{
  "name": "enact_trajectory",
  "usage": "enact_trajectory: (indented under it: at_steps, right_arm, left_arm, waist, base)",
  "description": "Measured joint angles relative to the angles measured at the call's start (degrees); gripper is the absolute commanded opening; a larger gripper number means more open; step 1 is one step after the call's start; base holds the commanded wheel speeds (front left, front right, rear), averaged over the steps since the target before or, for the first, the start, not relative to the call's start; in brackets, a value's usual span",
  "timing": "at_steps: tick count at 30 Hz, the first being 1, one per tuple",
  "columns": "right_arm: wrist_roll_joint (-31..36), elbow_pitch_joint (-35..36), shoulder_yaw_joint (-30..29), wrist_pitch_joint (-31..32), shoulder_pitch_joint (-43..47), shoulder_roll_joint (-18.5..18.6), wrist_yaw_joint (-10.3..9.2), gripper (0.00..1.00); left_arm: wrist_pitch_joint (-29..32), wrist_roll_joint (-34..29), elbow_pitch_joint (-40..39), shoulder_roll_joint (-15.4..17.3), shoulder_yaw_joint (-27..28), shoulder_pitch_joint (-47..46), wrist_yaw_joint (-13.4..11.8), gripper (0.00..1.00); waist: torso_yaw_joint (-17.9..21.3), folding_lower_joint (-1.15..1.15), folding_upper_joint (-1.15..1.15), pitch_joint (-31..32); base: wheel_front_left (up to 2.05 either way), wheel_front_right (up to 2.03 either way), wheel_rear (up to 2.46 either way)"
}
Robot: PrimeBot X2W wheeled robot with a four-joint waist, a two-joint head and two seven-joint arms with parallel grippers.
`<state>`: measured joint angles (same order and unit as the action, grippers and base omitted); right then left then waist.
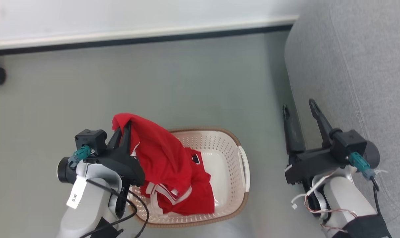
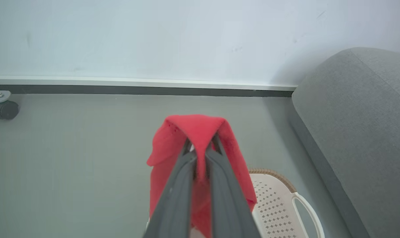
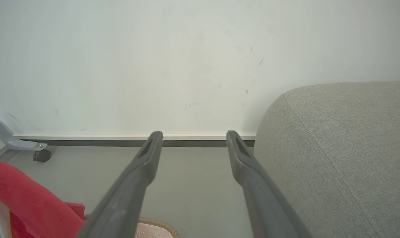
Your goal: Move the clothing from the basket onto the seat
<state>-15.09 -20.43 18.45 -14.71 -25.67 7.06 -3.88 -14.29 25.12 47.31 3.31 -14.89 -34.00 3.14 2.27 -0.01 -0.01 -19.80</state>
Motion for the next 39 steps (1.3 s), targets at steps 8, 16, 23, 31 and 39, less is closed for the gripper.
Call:
enact_trajectory:
  at_steps: [8,16,23,31,39]
  right_arm:
    - [0.0,-0.2,-0.1,0.0,2.5,0.5,0.44,1.00]
    - [-0.1,-0.5,-0.2,0.0,4.5,0.5,0.45,1.00]
    - [-1.0,-0.4,-0.6,0.0,7.1,0.0,0.46,1.00]
    - [-2.5,-0.2,-0.7,0.0,10.2,-0.3,0.90,1.00]
    - [-2.6,1.4,-0.5,0.0,11.3,-0.4,1.20,1.00]
  left_arm:
    - [0.0,0.4,-9.4,0.3,1.8,2.8,0.9,0.00]
    - [0.0,-0.3,-19.4,0.2,2.0,5.9,1.0,0.00]
    - [0.0,-1.1,-28.0,0.3,2.2,9.5,0.9,0.00]
    - [-0.1,-1.6,-36.6,0.4,1.2,13.2,1.0,0.00]
    - [-0.1,-2.3,-42.5,0.8,-0.5,17.0,1.0,0.00]
  waist:
    - [-1.5,0.01,0.01,3.6]
    - [-2.4,0.01,0.00,7.0]
    - [-2.3,0.01,0.00,10.0]
    - [-1.8,0.01,0.00,12.9]
    - [-1.4,0.01,0.01,13.9]
  base:
    - [0.00,0.00,0.00]
    - [0.00,0.00,0.00]
    - [0.00,0.00,0.00]
    - [0.00,0.00,0.00]
    - [0.00,0.00,0.00]
